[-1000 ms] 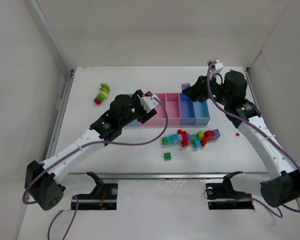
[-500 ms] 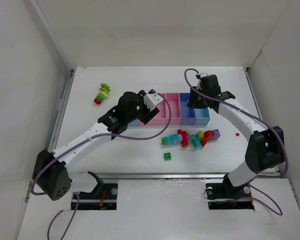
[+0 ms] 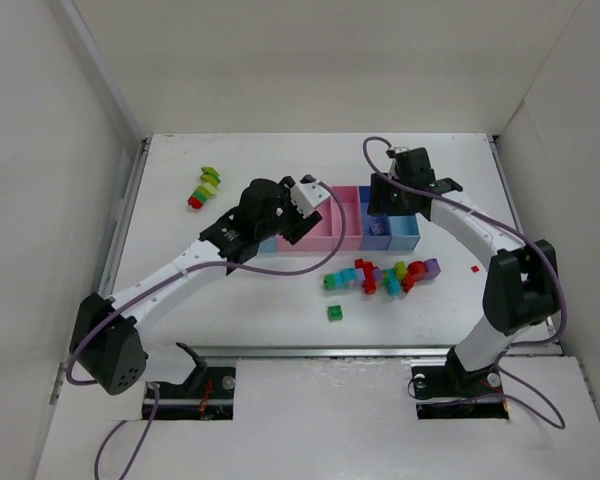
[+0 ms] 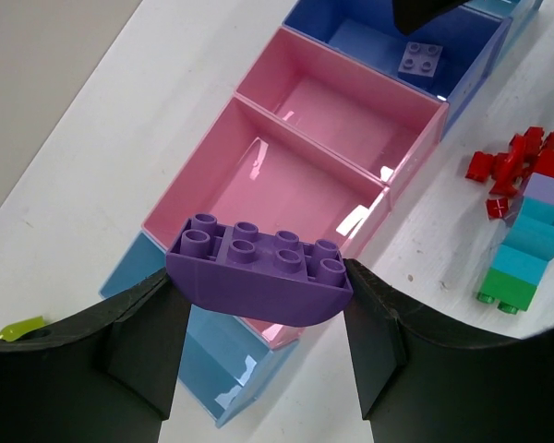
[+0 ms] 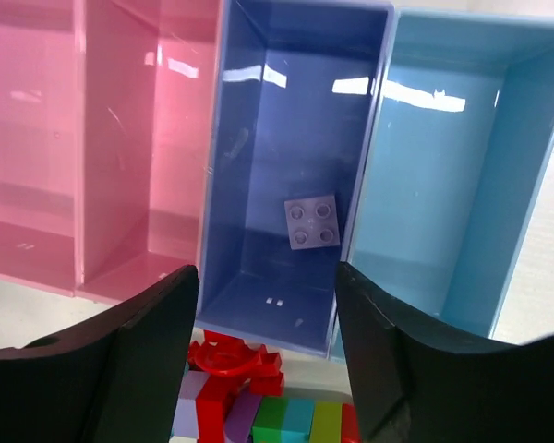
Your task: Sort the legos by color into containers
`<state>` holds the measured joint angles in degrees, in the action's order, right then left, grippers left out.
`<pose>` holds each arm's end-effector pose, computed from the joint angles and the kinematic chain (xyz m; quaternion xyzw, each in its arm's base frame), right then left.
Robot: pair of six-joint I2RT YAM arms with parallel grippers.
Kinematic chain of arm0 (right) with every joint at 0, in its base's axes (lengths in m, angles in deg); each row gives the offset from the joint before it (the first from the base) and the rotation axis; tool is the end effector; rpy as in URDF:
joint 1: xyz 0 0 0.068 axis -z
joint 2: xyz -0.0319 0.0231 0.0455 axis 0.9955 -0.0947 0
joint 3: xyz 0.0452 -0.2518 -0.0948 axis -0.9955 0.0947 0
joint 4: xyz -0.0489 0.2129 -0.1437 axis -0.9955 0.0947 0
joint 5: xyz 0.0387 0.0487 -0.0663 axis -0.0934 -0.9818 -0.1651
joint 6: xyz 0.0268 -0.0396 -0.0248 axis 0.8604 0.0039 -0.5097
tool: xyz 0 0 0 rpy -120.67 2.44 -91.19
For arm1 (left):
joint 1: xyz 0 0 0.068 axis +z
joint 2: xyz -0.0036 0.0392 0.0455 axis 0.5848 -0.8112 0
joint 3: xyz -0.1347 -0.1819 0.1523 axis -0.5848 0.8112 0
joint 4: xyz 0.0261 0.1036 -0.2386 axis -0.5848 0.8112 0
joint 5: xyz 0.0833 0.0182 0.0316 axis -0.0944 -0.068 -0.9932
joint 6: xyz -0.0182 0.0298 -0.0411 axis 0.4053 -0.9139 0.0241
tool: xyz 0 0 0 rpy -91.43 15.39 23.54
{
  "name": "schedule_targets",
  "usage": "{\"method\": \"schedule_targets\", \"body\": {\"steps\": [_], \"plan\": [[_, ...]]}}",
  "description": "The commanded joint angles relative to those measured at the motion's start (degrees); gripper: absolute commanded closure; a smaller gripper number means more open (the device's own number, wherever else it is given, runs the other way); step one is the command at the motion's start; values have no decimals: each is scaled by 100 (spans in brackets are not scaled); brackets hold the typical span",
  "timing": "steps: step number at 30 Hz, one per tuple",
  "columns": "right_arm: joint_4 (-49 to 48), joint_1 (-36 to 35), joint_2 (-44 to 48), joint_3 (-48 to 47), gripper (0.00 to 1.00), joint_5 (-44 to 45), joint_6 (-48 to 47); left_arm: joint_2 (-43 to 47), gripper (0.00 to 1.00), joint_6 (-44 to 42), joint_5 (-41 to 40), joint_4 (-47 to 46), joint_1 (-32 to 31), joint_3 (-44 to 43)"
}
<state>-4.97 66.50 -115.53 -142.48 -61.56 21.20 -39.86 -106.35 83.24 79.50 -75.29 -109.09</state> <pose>0.3446 0.1142 0.2604 -0.0498 0.9338 0.1156 0.3348 0.2362 -0.1990 0.3285 0.4524 0.6637 -0.1101 0.5854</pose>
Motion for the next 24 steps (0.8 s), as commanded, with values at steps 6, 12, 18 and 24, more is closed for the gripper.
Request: {"method": "schedule_targets", "body": {"steps": [6,12,18,24], "plan": [[90,180,440,-666,26,143,11,-541,100,-177,499,-152,13,-774],[90,593,1556,-289,20,873,285,-2157,100,16,1579,-205,13,-2142],[300,901,2198,81,20,1217,100,-3792,100,131,1784,-143,-241,-3507],[363,954,2488,257,18,1410,-111,-4391,98,131,1977,-143,-294,-4053]]}}
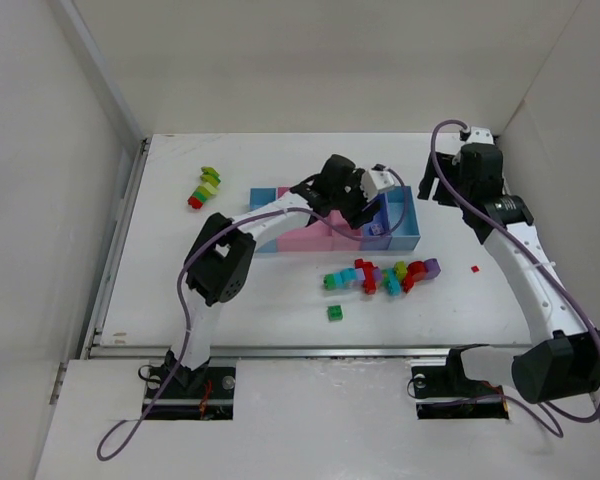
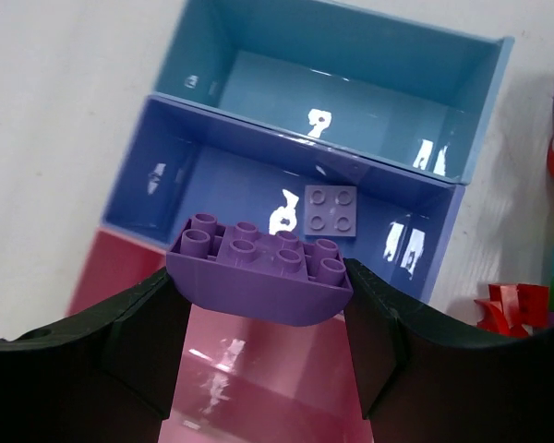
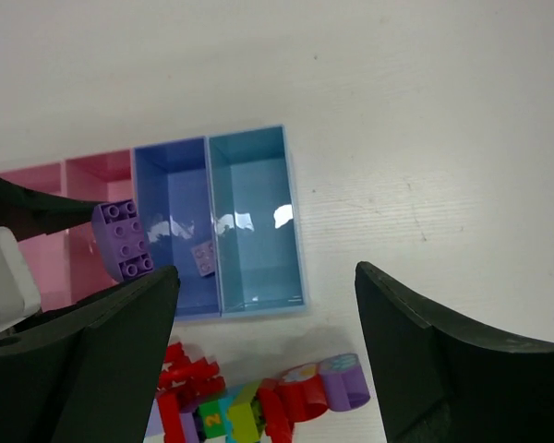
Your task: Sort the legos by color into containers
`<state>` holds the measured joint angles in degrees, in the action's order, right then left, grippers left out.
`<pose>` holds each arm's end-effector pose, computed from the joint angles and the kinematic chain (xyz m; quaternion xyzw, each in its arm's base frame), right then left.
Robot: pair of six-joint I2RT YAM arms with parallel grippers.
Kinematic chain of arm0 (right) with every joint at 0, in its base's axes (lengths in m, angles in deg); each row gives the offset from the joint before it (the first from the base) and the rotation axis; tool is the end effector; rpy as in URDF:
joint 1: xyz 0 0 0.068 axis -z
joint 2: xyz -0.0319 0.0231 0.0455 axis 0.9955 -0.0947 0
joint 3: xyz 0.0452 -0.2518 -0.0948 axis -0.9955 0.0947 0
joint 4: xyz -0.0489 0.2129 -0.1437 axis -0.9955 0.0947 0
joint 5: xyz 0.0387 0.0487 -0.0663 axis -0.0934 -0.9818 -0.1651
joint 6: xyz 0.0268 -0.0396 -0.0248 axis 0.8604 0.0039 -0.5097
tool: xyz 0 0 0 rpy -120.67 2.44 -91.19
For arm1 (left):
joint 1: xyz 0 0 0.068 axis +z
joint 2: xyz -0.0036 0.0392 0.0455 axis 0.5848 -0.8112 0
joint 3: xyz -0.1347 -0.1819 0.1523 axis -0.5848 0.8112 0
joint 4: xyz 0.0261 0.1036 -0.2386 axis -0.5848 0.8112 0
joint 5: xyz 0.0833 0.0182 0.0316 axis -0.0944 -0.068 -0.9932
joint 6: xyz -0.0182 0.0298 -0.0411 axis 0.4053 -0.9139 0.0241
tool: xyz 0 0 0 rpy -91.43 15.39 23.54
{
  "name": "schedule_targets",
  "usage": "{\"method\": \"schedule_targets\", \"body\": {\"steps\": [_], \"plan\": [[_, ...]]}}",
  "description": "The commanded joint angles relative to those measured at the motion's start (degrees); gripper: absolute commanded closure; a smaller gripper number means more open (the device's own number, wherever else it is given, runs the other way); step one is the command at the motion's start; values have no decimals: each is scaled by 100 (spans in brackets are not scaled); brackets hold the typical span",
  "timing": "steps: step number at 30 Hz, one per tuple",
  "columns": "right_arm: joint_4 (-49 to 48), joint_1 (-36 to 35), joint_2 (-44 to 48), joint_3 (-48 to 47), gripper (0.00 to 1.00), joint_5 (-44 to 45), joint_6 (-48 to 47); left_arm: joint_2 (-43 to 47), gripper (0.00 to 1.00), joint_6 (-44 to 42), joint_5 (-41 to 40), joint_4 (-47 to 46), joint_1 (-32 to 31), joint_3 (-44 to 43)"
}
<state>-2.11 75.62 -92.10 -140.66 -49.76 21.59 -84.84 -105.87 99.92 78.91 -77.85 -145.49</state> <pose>0.2714 0.0370 0.3693 0.0731 0.8604 0.0291 0.5036 0.3603 -0.3431 0.2511 0.5408 0.6350 -0.2377 0.4978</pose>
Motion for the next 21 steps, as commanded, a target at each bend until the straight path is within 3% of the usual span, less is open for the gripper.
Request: {"method": "schedule_targets", "body": {"steps": [1,7,10,12,13,14,21], "plan": [[76,43,146,75,18,230,-211,2,96,82,309,-84,-39,-414],[76,95,146,75,18,230,-396,-227,80,82,309,29,-91,-704],[76,95,146,75,18,177,-466,-341,64,82,371,82,-91,-775],[76,95,94,75,18,116,-519,-342,47,82,371,144,-91,-836],[76,95,93,75,17,116,-519,-342,34,82,432,223,-91,-888],[76,95,93,75,17,116,-519,-342,30,82,432,276,-91,-889],[234,148,146,23,15,63,-572,-148,22,21,538,522,-91,-942]]}}
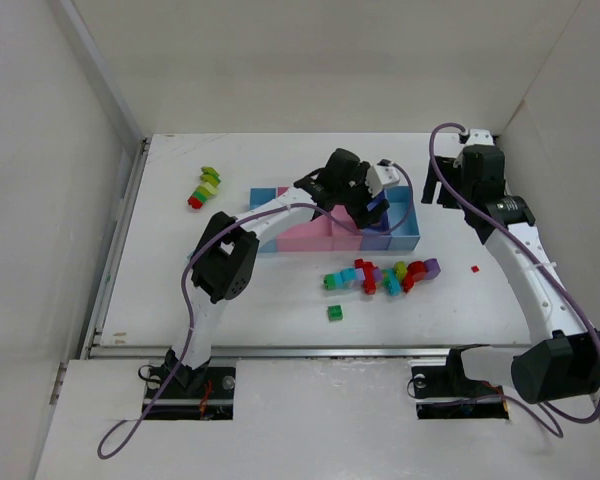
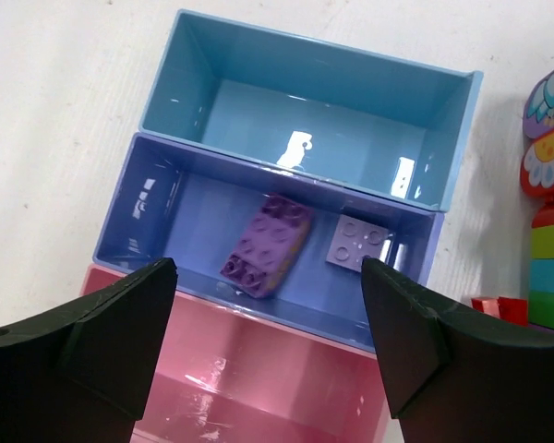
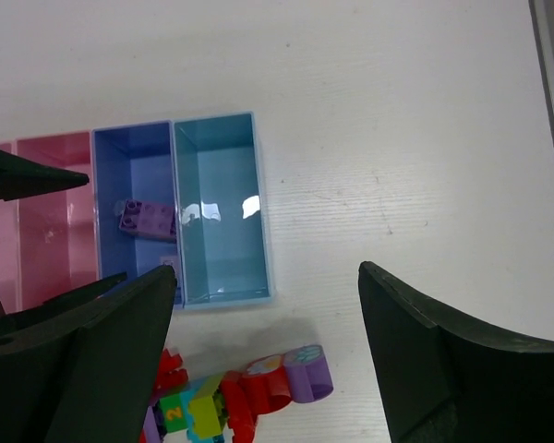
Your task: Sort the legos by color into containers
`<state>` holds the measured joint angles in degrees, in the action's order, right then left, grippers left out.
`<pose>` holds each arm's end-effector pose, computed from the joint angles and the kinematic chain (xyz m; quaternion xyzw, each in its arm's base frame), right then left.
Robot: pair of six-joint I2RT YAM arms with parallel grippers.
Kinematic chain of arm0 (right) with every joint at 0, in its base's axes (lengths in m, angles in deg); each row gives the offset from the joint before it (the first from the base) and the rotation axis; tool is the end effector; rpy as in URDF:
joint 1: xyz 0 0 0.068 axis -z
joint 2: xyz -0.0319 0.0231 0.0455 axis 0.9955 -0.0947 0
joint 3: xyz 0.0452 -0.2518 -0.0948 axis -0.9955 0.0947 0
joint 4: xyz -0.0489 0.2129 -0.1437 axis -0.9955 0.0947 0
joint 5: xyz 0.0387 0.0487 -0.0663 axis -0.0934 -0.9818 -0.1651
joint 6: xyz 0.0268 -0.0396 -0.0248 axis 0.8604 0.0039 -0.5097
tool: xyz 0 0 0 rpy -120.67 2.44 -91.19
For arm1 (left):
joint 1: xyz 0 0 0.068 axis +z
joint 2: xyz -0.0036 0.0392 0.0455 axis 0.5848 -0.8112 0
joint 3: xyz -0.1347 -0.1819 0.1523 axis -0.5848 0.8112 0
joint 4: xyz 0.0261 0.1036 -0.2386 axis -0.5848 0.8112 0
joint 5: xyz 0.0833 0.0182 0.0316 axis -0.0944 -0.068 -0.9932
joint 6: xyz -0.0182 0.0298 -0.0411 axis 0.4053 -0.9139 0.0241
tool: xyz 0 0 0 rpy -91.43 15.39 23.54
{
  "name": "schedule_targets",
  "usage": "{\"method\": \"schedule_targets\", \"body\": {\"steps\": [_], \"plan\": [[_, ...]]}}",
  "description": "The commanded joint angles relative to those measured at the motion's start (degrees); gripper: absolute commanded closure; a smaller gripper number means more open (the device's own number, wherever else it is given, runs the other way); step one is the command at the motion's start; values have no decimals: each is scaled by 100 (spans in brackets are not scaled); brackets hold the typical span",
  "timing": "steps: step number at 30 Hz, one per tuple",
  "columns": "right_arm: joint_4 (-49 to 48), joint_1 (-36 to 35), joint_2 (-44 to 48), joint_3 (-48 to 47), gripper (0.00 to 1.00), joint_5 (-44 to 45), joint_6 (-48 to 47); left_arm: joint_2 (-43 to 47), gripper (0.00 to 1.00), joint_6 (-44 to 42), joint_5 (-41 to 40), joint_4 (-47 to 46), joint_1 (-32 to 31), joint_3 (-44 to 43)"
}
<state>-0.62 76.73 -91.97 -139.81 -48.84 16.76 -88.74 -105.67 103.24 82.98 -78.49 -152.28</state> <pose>0.2701 0.0309 0.3624 0.0477 0.8711 -0.0071 0.4887 0.3666 -0.3590 0.2525 0.5546 0.6258 -0.2643 0.4806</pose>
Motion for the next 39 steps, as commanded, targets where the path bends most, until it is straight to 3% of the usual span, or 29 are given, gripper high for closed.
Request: {"method": "schedule_targets", "body": {"steps": [1,6,7,8,10,15,18,22,28,31,34,39], "plan": [[147,37,185,-123,15,-29,-89,319,22,1,206,168,-28,-262],[744,203,247,-36,13,-423,-36,820,28,54,144,528,-28,-131],[867,264,195,60,13,-642,-36,934,31,-94,144,625,-28,-69],[1051,265,194,174,13,-757,-36,1188,40,-217,196,860,-28,1],[1053,265,255,323,15,-1352,-97,1470,49,-638,380,1204,-28,343],[596,265,765,675,17,-2129,-98,2278,45,-2772,689,2889,-159,1266],[648,265,818,676,17,-2191,-45,2394,54,-2776,522,2893,-213,1872],[701,265,870,729,17,-2191,-45,2648,54,-2101,329,2096,-160,2252],[701,265,924,729,17,-2375,8,2377,55,-1686,153,2031,-46,1602],[701,265,924,676,17,-2428,8,2306,50,-2098,328,2382,-46,1724],[701,265,871,737,17,-2375,-45,2306,35,-2731,592,2927,-378,1960],[753,265,871,737,17,-2428,-97,1903,35,-2785,293,3060,-670,2225]]}}
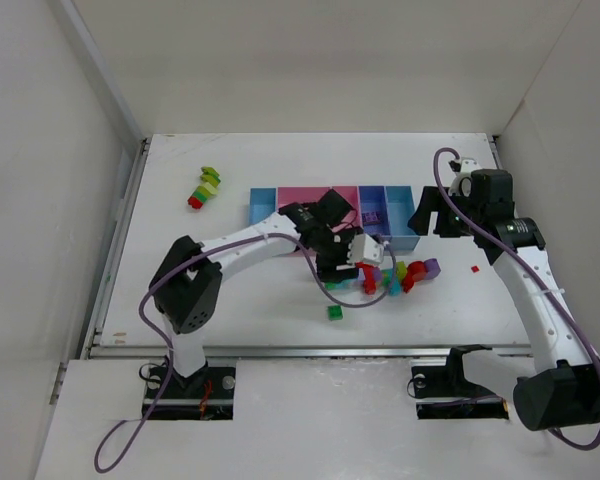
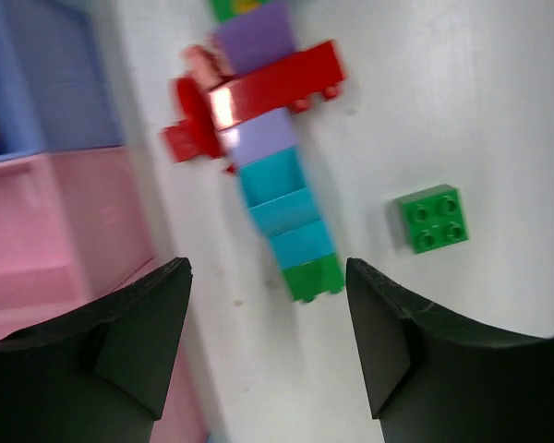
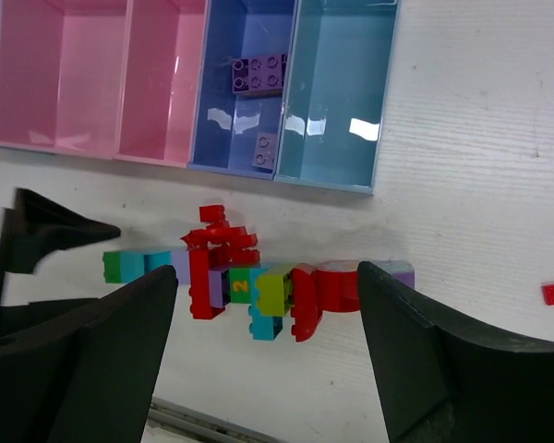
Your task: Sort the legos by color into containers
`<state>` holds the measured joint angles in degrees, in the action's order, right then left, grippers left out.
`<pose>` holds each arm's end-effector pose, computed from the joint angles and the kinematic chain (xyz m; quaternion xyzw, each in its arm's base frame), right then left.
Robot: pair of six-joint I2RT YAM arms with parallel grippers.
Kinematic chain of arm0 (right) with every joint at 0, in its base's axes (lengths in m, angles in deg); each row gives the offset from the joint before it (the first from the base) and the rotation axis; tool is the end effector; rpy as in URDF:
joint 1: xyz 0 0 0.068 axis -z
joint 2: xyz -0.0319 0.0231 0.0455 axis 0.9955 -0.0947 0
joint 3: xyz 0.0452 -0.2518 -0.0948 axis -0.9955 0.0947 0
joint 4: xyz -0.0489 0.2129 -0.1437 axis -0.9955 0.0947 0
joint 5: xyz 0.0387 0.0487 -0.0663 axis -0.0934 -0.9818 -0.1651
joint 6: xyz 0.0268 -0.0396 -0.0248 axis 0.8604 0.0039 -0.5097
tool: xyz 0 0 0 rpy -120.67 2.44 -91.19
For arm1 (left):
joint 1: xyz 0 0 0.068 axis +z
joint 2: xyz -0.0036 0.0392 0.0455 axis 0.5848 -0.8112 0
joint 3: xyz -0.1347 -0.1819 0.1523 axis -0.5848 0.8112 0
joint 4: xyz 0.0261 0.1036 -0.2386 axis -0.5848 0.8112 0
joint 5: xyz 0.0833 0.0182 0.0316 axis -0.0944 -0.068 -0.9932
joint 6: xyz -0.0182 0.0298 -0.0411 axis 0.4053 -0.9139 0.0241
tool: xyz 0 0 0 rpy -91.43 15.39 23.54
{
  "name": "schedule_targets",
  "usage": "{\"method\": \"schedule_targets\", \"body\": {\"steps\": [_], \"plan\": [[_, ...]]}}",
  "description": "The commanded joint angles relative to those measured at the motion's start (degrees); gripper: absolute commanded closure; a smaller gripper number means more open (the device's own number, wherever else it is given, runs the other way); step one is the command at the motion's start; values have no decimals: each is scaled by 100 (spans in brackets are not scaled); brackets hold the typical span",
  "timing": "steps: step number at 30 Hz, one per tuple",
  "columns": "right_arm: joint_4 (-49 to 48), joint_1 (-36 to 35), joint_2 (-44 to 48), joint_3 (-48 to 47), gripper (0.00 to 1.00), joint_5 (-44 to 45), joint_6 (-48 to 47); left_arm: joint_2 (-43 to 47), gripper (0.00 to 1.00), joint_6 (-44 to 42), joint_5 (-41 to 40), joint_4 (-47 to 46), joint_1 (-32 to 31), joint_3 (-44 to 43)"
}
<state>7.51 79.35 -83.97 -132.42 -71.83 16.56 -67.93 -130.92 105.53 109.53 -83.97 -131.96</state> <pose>0.2270 0.0287 0.3392 -0.0236 0.8999 0.1512 0.4084 0.2511 -0.3055 0.2562 0.7439 0.5450 -0.2203 0.3179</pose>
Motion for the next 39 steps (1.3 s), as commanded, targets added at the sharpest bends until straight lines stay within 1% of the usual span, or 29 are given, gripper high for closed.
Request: {"method": "schedule_targets", "body": {"steps": [1,5,6,9,10,12,14,15,16,19,20,22,23,25,26,28,29,32,33,34,35,36,39], "plan": [[-59,3,71,-1,17,-129,-78,-179,35,-260,64,404,-121,254],[-7,3,-34,-1,17,-129,-131,-179,32,-260,169,221,-121,534],[-7,3,-34,-1,17,-129,-131,-231,32,-121,169,133,-173,588],[-7,3,-34,-1,17,-182,-131,-468,32,204,-181,-245,-174,641],[-7,3,-34,-1,17,-182,-131,-521,34,414,-304,-324,-174,641],[-7,3,-34,-1,17,-182,-183,-522,35,478,-602,-578,-174,781],[-7,3,-34,-1,17,-182,-183,-522,40,635,-657,-746,-174,834],[-7,3,-34,-1,17,-182,-183,-522,44,688,-657,-799,-174,834],[-7,3,-87,-1,17,-234,-183,-522,56,689,-657,-800,-174,834],[-7,3,-87,-1,17,-234,-183,-522,80,811,-657,-800,-174,834],[-7,3,-87,-1,17,-286,-236,-522,92,812,-657,-800,-174,895],[-7,3,-87,-1,17,-339,-236,-469,100,812,-605,-800,-174,896],[-7,3,-35,-1,17,-340,-314,-469,100,812,-604,-800,-174,948],[-7,3,18,-1,17,-620,-438,-250,100,865,-534,-800,-174,948],[-7,3,18,-1,17,-760,-699,-171,100,865,-473,-747,-174,948],[-7,-49,18,-62,17,-1313,-947,5,100,751,-411,-669,-174,870],[-7,-50,71,-141,17,-1594,-1488,180,100,698,-358,-520,-174,808],[-173,-506,185,-142,17,-1657,-1738,497,100,417,98,-90,45,457],[-174,-620,185,-142,17,-1658,-2070,568,100,329,317,17,159,274],[-261,-734,238,-142,17,-1710,-2282,638,100,215,371,122,160,202],[-340,-901,238,-142,17,-1711,-2510,708,100,-73,424,210,221,201],[-341,-955,351,-142,17,-1815,-3061,857,100,-241,424,350,222,140],[-647,-955,553,199,17,-2351,-4100,1121,100,-620,556,352,222,193]]}}
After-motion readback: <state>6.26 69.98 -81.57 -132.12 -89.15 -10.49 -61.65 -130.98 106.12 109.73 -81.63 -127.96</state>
